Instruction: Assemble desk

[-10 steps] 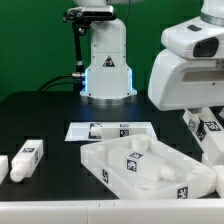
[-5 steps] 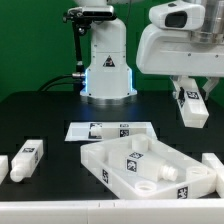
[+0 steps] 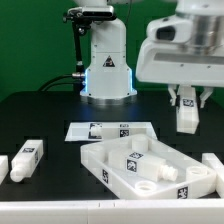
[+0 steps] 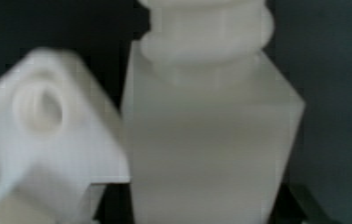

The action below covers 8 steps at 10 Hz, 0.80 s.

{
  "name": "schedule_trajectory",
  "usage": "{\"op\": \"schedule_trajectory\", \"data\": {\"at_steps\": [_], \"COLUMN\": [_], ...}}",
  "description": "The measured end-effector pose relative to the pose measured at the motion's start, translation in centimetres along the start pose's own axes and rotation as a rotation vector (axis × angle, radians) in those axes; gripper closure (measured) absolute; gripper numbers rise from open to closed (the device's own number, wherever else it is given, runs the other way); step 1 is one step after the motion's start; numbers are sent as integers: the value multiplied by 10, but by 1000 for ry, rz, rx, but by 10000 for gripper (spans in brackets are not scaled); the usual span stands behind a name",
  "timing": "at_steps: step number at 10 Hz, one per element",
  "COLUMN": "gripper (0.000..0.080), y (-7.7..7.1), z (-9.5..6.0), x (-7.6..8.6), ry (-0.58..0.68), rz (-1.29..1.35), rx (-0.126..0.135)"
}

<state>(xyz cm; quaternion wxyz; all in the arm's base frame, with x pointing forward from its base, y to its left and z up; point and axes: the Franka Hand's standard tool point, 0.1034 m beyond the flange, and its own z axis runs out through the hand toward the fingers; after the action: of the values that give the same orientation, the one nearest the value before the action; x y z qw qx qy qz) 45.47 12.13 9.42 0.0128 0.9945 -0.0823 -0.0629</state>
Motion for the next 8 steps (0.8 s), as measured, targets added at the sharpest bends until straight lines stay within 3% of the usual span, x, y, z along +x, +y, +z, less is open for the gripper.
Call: {"op": "schedule_trajectory", "data": {"at_steps": [1, 2, 5, 6, 7, 8], "gripper": [509, 509, 509, 509, 509, 509], "y": [2, -6, -7, -16, -22, -28], "z": [9, 10, 11, 17, 28, 45], "x": [-15, -19, -19, -26, -44, -61], "ry": [-9, -6, 2, 62, 96, 129], "rz": [-10, -18, -37, -90, -143, -148], "rx": [-7, -18, -15, -3, 2, 31]}}
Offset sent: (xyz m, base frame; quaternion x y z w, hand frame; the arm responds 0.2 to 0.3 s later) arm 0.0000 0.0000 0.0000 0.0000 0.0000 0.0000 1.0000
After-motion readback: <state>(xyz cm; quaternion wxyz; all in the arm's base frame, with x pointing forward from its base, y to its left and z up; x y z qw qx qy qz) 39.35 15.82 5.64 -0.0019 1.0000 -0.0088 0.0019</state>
